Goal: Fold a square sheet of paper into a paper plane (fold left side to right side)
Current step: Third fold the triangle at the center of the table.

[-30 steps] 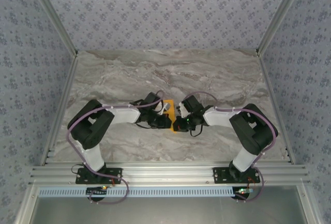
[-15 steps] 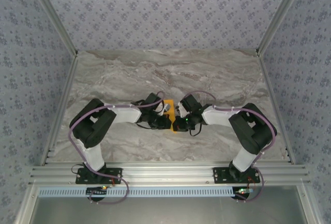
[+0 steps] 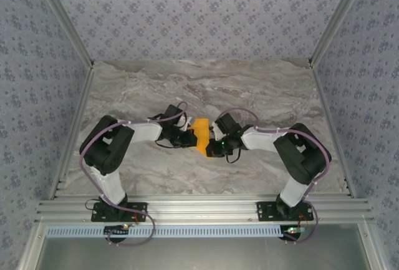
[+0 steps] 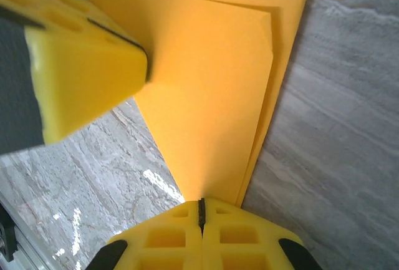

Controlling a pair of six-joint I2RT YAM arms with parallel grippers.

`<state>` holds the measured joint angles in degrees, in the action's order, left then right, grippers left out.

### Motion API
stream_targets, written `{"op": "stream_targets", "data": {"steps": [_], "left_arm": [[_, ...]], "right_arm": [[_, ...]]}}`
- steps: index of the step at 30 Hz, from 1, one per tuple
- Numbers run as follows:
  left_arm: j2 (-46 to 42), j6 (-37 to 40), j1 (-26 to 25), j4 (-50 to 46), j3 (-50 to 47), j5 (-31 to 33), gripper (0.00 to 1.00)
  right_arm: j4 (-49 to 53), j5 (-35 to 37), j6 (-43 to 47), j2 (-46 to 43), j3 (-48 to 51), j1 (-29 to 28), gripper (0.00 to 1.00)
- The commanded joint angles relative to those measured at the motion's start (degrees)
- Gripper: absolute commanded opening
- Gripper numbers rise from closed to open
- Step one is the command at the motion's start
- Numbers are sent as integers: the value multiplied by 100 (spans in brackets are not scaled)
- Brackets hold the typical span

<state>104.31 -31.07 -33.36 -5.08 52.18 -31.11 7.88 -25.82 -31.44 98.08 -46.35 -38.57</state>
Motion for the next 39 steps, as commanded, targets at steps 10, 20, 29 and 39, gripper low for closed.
{"op": "stream_targets", "data": {"steps": [10, 20, 29, 39], "left_arm": [[186, 720, 1037, -508, 5, 817, 4], [-849, 580, 1003, -414, -174, 448, 4], [-612, 250, -14, -173, 119, 457, 5], [289, 298, -271, -427, 651, 787, 5]], "right_arm": [[1094, 833, 182, 449, 328, -46, 0], [745, 583, 125, 274, 258, -81, 0], [699, 553, 94, 267, 95, -145, 0], [908, 589, 157, 98, 72, -210, 0]]}}
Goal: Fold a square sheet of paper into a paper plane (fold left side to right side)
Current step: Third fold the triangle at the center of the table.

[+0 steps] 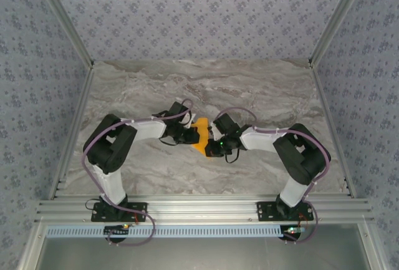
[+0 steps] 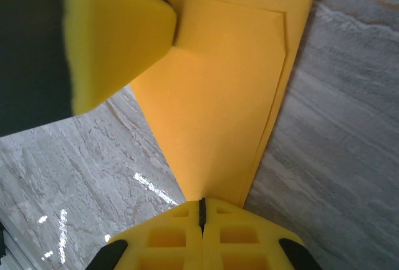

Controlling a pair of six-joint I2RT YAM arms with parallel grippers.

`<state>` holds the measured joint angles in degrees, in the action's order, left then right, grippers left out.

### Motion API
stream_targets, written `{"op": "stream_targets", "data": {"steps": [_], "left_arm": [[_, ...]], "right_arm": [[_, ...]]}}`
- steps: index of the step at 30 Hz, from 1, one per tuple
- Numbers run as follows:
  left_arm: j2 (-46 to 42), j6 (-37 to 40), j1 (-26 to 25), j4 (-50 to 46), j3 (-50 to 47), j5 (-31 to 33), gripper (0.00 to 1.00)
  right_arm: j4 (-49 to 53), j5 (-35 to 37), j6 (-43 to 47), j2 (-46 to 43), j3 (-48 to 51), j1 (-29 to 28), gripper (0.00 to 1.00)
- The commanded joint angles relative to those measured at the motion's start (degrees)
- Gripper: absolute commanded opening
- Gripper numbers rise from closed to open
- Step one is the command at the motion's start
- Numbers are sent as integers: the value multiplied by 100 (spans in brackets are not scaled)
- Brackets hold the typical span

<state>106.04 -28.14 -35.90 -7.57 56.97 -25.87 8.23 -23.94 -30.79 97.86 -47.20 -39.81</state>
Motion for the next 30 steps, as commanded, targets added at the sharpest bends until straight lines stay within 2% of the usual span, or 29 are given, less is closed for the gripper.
{"op": "stream_targets", "data": {"steps": [1, 12, 30], "left_arm": [[156, 10, -14, -215, 161, 281, 5], [389, 10, 17, -244, 108, 467, 4], [298, 2, 25, -192, 104, 301, 5]], "right_arm": [[937, 415, 116, 102, 160, -88, 0], [1422, 428, 307, -135, 266, -136, 0], [1657, 286, 460, -425, 433, -150, 0]]}}
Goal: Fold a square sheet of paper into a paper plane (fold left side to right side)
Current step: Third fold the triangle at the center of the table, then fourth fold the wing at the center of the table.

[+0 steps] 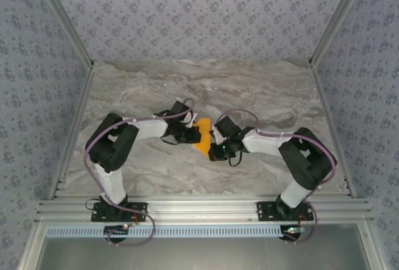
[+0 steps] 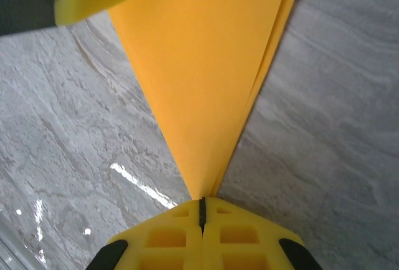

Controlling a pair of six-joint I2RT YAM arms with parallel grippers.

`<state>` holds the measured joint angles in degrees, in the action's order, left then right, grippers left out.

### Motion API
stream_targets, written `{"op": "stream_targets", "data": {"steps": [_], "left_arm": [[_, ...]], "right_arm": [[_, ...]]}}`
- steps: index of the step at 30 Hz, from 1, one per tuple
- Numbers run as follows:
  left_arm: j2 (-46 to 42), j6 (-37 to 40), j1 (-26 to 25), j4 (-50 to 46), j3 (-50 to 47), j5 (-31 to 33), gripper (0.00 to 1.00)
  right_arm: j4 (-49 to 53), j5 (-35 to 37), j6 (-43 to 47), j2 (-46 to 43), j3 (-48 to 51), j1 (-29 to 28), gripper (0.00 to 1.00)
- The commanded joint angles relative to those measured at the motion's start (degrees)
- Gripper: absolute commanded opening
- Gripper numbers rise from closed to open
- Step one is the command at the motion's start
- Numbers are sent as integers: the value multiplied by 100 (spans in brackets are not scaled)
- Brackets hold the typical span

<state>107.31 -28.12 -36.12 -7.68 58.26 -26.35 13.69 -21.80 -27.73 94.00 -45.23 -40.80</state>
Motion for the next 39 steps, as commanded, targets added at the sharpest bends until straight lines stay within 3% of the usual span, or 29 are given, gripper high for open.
{"op": "stream_targets", "data": {"steps": [1, 7, 12, 19, 31, 39], "left_arm": [[132, -5, 50, -175, -21, 306, 6], [-530, -160, 153, 15, -114, -156, 18], [-1409, -286, 493, 41, -442, -234, 34], [-2047, -550, 944, 118, -1097, -265, 48], [-1178, -1045, 925, 862, -1020, -790, 51], [-707, -1164, 778, 1029, -779, -883, 51]], "right_arm": [[1101, 54, 153, -111, 243, -27, 0], [717, -185, 339, -806, 238, 464, 2], [-69, -495, 594, -927, 225, 941, 26], [-957, -544, 1166, -508, -164, 1091, 45], [-1156, -684, 1282, 296, -501, 953, 48], [-960, -307, 1296, 595, -671, 892, 48]]}}
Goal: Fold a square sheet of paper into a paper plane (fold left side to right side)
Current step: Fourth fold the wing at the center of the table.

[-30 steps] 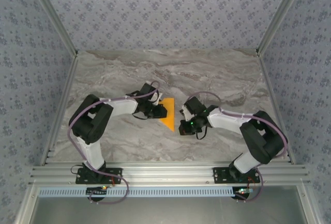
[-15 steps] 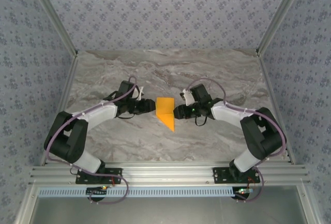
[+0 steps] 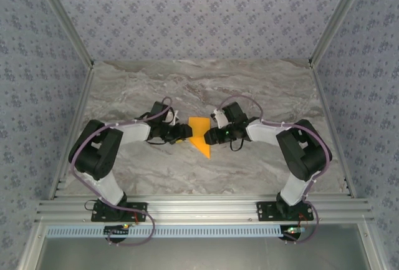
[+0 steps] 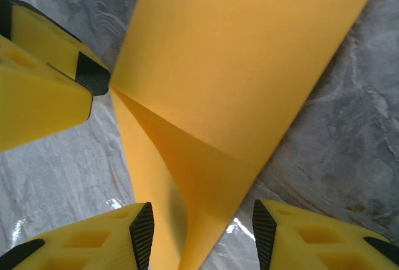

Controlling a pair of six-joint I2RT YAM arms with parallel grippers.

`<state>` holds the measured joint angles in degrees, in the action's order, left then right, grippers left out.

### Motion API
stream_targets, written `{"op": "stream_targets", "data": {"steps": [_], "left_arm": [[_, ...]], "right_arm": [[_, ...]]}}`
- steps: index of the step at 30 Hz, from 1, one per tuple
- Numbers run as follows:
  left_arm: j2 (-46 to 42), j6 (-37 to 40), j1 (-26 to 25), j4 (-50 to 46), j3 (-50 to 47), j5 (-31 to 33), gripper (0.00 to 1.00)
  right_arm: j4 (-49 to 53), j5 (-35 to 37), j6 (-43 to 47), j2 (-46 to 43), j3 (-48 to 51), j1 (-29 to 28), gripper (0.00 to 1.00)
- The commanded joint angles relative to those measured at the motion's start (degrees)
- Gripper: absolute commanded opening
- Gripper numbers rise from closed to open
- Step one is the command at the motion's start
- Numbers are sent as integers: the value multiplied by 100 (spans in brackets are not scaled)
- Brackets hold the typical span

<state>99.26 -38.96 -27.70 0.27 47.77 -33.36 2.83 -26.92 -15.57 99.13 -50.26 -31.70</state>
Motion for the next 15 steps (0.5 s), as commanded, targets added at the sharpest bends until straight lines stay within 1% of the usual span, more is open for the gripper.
{"op": "stream_targets", "data": {"steps": [1, 4, 6, 9, 11, 15], "left_arm": [[130, -90, -89, 236, 305, -186, 51], [228, -107, -146, 245, 420, -223, 50], [251, -127, -181, 253, 486, -249, 46], [196, -193, -201, 304, 501, -267, 38], [118, -253, -204, 326, 499, -268, 37], [-66, -399, -222, 359, 496, -254, 37]], "right_arm": [[147, 272, 81, 69, -170, -19, 48], [275, 582, 113, -51, -148, -24, 48], [357, 876, 149, -215, -100, -39, 48], [359, 1470, 194, -714, 127, -130, 49], [329, 1718, 237, -1075, 298, -176, 51], [175, 1734, 422, -1739, 670, -409, 57]]}}
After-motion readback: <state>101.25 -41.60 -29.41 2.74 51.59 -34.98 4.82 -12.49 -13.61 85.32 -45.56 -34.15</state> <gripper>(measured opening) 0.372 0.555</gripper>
